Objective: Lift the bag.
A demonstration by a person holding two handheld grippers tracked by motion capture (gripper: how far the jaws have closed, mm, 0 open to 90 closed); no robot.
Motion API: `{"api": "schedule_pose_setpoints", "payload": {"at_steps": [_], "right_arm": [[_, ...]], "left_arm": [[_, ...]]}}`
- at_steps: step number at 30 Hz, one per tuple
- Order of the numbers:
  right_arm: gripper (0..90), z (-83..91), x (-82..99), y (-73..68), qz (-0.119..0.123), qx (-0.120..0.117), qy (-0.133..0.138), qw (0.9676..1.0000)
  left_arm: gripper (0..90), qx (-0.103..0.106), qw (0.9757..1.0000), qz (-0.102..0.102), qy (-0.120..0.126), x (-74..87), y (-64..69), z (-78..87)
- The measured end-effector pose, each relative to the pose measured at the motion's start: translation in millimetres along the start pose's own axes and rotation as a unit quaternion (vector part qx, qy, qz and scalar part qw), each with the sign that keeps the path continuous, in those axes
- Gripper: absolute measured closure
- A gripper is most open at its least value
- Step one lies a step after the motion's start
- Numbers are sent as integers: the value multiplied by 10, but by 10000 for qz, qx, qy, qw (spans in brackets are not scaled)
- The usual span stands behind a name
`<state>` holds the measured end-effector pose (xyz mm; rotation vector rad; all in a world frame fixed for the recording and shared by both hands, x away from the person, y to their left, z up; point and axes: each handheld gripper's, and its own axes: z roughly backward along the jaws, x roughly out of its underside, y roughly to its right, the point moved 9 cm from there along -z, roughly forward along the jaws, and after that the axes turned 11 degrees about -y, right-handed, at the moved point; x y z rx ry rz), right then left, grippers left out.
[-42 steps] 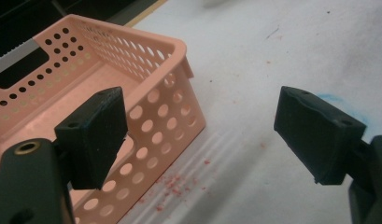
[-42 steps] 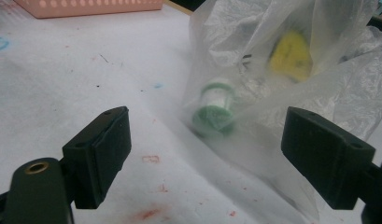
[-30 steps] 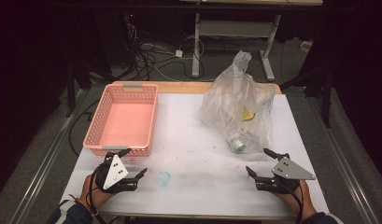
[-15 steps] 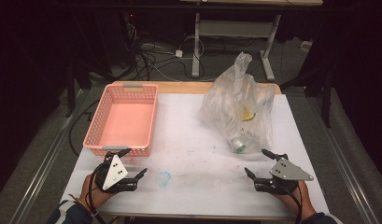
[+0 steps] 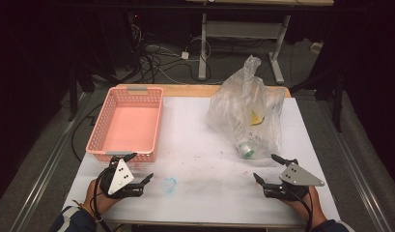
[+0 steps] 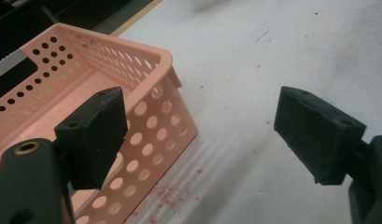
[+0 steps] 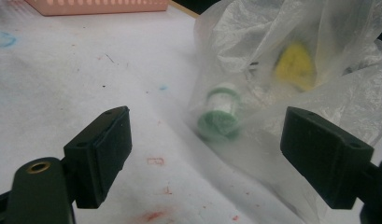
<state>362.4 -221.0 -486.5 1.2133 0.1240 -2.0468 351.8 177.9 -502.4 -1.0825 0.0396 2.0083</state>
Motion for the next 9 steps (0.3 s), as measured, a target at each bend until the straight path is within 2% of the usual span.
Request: {"api": "schedule_pose_setpoints", "payload": {"at_steps": [9], "right_arm": [[177,10,-8,16,-8,28,34,10000]], "left_arm": [[171,4,10000,12,1,-14,1,-3]]}}
